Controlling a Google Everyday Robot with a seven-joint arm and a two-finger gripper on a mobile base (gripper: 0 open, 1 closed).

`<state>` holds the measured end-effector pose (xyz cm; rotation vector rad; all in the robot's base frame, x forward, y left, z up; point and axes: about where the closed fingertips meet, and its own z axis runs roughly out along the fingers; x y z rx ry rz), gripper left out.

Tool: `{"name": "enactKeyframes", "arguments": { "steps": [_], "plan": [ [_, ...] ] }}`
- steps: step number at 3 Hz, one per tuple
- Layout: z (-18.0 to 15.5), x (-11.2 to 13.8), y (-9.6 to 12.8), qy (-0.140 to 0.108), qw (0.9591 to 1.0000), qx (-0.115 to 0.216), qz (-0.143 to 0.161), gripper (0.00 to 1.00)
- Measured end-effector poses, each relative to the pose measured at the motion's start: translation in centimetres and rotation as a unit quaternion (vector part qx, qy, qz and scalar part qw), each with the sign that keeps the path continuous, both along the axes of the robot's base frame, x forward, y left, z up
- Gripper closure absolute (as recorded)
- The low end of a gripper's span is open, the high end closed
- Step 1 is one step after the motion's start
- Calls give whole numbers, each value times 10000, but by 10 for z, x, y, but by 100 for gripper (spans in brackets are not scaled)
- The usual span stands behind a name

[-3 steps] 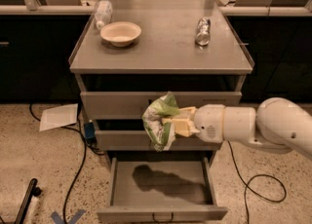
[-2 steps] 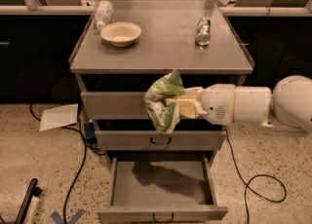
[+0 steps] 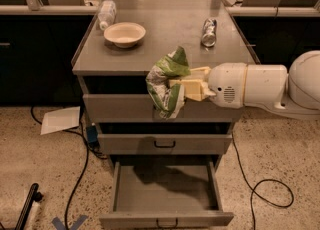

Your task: Pick green jalapeno chip bag from bottom drawer and place on counter

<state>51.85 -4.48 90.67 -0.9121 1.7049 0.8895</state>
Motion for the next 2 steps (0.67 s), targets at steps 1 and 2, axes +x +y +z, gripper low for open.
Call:
{"name": "enactKeyframes", "arguments": {
  "steps": [1, 2],
  "plan": [
    [-2, 2, 9, -78, 9997, 244, -15, 100],
    [13, 36, 13, -506, 9960, 654, -345, 100]
  ]
}}
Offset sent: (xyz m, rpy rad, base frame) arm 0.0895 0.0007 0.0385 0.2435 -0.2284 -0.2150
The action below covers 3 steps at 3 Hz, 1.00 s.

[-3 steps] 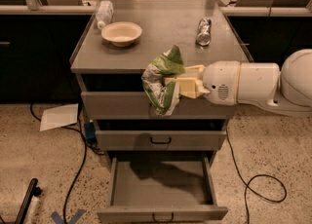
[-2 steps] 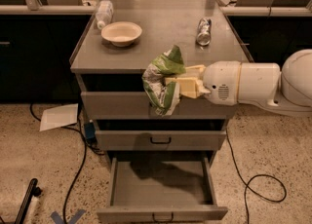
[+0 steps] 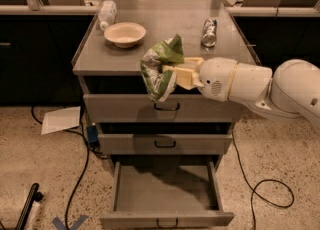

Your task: Pick green jalapeno chip bag from bottom drawer and place on counter

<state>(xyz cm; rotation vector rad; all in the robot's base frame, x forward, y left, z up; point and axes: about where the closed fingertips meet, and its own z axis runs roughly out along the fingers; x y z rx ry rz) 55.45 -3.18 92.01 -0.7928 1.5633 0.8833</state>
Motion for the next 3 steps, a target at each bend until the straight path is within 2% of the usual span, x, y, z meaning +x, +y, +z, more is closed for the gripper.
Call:
{"name": "enactKeyframes", "arguments": {
  "steps": [1, 2, 3],
  "plan": [
    [35, 43, -6, -520, 9968, 222, -561, 100],
    [56, 80, -18, -740, 9889, 265, -1258, 100],
    [64, 117, -25, -712, 9801, 237, -1836, 100]
  ]
}}
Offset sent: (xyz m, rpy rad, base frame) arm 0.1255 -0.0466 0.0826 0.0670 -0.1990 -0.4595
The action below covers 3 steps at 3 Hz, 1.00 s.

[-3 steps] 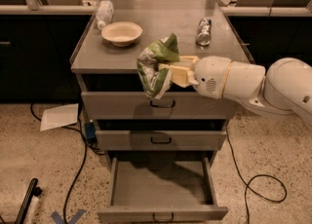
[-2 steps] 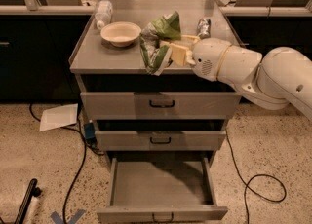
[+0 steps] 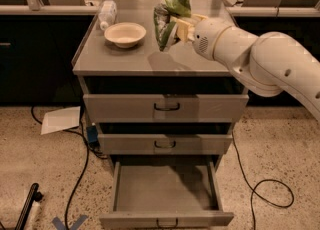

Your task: Pick green jalapeno chip bag from bottom drawer and place on counter

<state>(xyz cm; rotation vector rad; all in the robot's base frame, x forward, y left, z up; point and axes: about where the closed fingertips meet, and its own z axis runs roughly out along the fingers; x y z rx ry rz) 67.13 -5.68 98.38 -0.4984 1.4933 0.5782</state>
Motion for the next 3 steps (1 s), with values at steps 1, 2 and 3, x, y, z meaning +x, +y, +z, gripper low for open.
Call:
{"name": "enactKeyframes", "arguments": {
  "steps": [1, 2, 3],
  "plan": [
    [-7, 35, -6, 162, 9983, -16, -552, 100],
    [-15, 55, -19, 167, 9930, 11, -1166, 100],
    [-31, 73, -34, 283, 9873, 84, -1562, 100]
  ]
}}
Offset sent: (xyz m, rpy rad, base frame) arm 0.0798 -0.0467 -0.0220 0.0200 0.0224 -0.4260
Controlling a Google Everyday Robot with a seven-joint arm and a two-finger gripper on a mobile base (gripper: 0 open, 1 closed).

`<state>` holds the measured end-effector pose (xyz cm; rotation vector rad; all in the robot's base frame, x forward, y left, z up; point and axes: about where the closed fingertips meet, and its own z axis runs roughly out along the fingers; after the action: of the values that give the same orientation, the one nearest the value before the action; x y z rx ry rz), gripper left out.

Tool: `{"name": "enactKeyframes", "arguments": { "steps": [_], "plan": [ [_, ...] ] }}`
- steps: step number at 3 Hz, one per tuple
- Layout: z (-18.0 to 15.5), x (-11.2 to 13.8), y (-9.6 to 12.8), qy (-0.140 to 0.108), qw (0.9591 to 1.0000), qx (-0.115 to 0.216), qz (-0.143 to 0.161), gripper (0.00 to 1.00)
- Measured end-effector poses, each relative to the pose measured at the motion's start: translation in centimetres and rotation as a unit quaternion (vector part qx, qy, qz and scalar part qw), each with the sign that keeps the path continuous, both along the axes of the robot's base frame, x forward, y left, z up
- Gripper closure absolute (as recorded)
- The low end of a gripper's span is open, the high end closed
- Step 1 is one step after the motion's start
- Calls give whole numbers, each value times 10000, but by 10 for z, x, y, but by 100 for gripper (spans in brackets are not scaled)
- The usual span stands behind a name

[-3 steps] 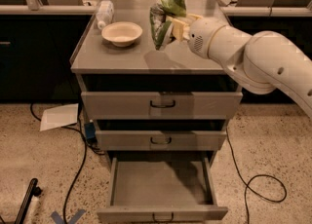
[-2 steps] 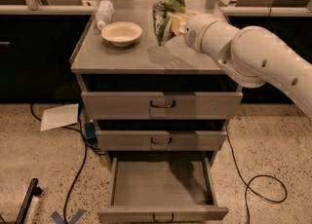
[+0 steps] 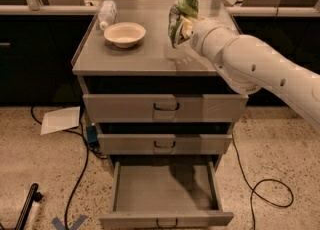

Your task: Pick green jalapeno chip bag from bottom drawer and place on counter

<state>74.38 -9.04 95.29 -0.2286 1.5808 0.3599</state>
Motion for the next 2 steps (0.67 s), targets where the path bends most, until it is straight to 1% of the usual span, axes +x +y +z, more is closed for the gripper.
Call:
{"name": "enactKeyframes", "arguments": {
  "steps": [1, 2],
  "plan": [
    [0, 2, -3, -6, 10000, -1, -46, 81],
    [0, 2, -3, -6, 10000, -1, -46, 58]
  ]
}}
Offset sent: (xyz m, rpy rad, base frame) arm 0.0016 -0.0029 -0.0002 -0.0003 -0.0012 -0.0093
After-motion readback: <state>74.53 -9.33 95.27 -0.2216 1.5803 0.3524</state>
